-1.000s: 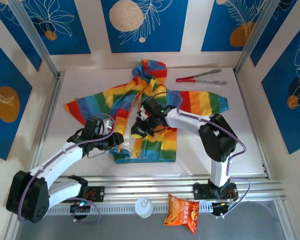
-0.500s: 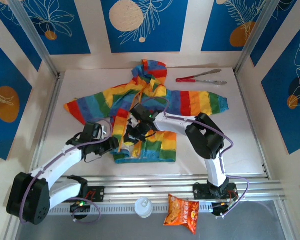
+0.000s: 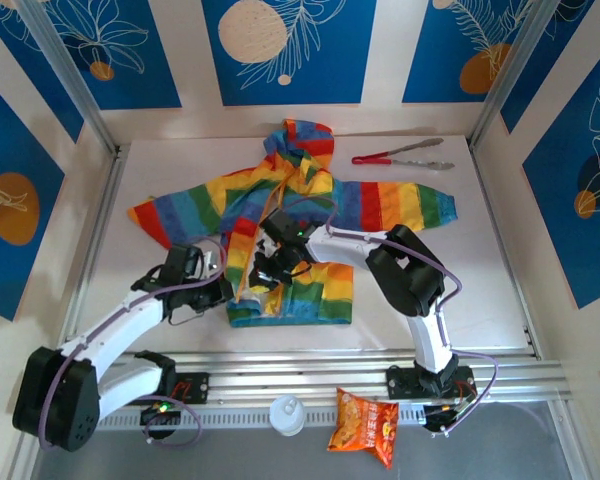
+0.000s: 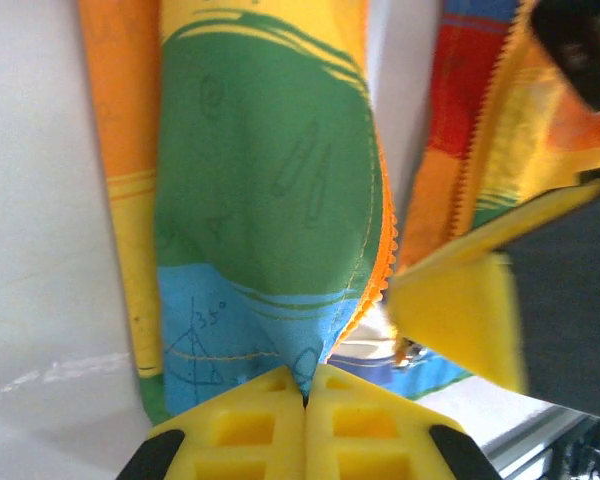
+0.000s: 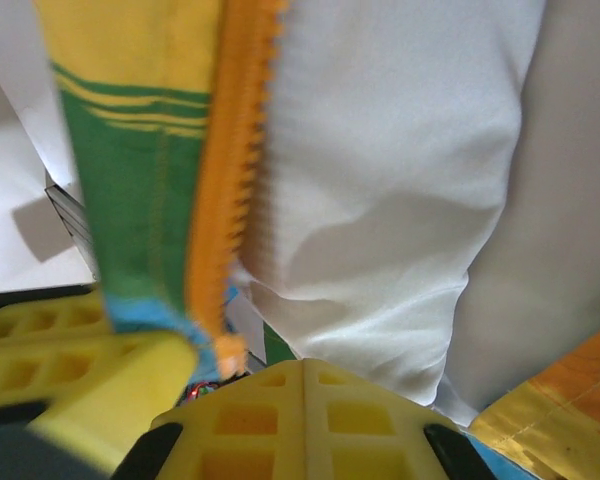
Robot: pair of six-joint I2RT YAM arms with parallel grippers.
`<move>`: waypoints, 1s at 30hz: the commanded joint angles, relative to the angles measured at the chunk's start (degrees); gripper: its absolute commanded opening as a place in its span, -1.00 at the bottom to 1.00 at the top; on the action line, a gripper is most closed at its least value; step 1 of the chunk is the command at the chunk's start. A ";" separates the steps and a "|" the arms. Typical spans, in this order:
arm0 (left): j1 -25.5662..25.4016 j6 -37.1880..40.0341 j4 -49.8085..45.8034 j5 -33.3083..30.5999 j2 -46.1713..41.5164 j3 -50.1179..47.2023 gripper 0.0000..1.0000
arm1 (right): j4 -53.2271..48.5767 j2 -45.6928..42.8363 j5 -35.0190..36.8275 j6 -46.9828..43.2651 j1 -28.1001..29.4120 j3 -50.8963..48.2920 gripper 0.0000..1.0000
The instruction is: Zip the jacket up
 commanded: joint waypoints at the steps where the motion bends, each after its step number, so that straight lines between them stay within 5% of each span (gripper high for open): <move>1: 0.57 0.15 -1.97 2.64 -2.26 2.84 -1.00 | 0.52 0.70 -0.47 0.48 0.38 -1.96 -0.97; 7: 0.54 -5.30 5.10 8.44 -3.26 1.95 -1.00 | 7.92 -6.52 3.23 4.71 -0.48 -9.37 -0.98; 14: 0.52 -12.42 16.54 13.39 -1.70 -0.97 -1.00 | 10.19 -17.56 6.45 7.68 -4.77 -15.07 -0.66; 21: 0.58 -16.32 23.21 17.08 -1.17 -2.84 -1.00 | 9.79 -16.75 1.26 7.38 -5.95 -10.31 -0.31; 30: 0.59 -16.57 25.91 20.56 1.38 -2.85 -1.00 | 12.26 -11.82 -4.08 8.94 -5.77 -8.28 -0.25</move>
